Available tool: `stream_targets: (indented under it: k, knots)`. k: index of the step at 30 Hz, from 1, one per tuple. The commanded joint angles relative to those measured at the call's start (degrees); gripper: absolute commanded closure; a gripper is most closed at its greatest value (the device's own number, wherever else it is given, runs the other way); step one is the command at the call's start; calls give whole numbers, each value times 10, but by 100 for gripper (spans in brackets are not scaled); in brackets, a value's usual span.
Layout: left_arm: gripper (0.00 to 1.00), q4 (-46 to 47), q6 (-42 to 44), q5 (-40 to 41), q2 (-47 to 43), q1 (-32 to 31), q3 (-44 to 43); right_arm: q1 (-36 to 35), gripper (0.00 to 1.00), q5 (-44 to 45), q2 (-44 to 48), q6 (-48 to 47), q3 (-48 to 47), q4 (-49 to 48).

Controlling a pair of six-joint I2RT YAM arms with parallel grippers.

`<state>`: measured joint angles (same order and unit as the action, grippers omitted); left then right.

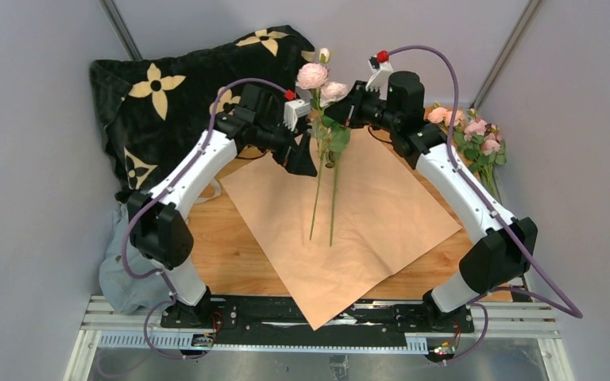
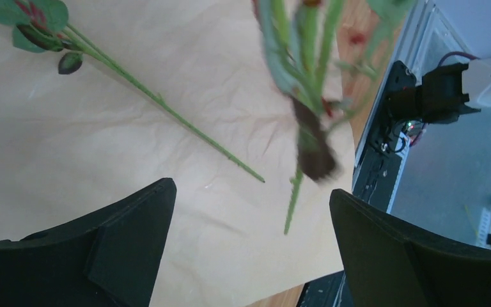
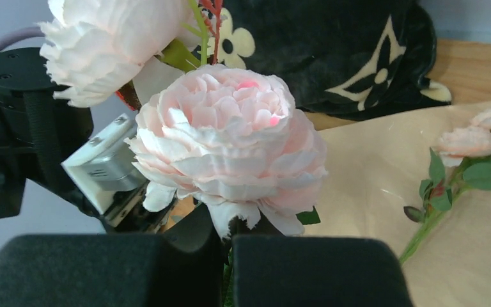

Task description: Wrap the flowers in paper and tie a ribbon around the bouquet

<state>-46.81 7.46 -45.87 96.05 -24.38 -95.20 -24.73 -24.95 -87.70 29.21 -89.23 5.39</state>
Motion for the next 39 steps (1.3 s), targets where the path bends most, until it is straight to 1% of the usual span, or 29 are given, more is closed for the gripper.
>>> stream_targets:
  k: [1,2,3,4,5,6,7,8,11,12,14,15,16,17,18,19,21,23,27,29,31,32,33,34,35,36,39]
  knots:
    - [0,157,-132,-15,21,-22,25,-10,100,7,1,60,42,-47]
    - [0,214,-154,-10,10,-27,46,-11,100,10,-1,59,46,-44]
    - [1,251,-178,-2,0,-32,74,-11,100,9,-5,59,47,-40]
    - [3,299,-200,8,-10,-35,103,-11,100,7,-8,59,48,-38]
    - [7,351,-217,23,-16,-38,134,-11,100,2,-12,58,46,-34]
    - [14,371,-229,31,-18,-41,144,-11,100,-2,-15,54,43,-29]
    - [24,377,-237,36,-15,-42,152,-11,100,-5,-18,47,38,-21]
    - [39,377,-247,41,-11,-42,157,-10,100,-8,-21,40,32,-11]
    - [88,403,-292,56,-9,-44,189,-10,100,-16,-38,7,11,27]
    - [99,418,-314,62,-12,-44,198,-9,100,-19,-47,-8,2,45]
    - [100,448,-372,76,-16,-44,227,-6,99,-18,-70,-46,-20,101]
    - [100,457,-397,85,-16,-45,235,-2,87,-7,-83,-75,-37,138]
    - [100,456,-420,102,-11,-45,238,3,69,17,-93,-107,-53,175]
    - [100,450,-445,119,-3,-45,239,12,55,48,-103,-146,-69,216]
    - [100,444,-467,132,7,-45,239,18,49,87,-111,-165,-81,250]
    - [100,439,-490,144,19,-46,238,31,45,138,-114,-196,-90,277]
    - [100,431,-520,160,53,-48,228,55,42,192,-113,-229,-86,309]
    - [100,414,-515,170,97,-53,195,82,42,221,-96,-251,-60,316]
    - [100,359,-453,234,178,-63,114,122,41,235,-37,-282,25,293]
    - [100,338,-450,243,215,-64,94,141,39,242,-12,-298,61,280]
    - [99,324,-449,243,241,-66,76,160,38,248,3,-318,75,280]
    - [90,320,-449,244,249,-68,73,170,37,267,6,-321,78,282]
    - [74,320,-448,243,255,-69,74,184,36,281,10,-321,79,281]
    - [61,318,-445,247,258,-71,72,202,34,285,9,-319,79,280]
    - [52,308,-441,256,260,-71,69,221,34,283,7,-315,78,275]
    - [45,291,-438,264,260,-72,63,238,34,277,2,-312,76,269]
    - [28,260,-430,281,246,-72,59,310,35,285,-27,-308,66,252]
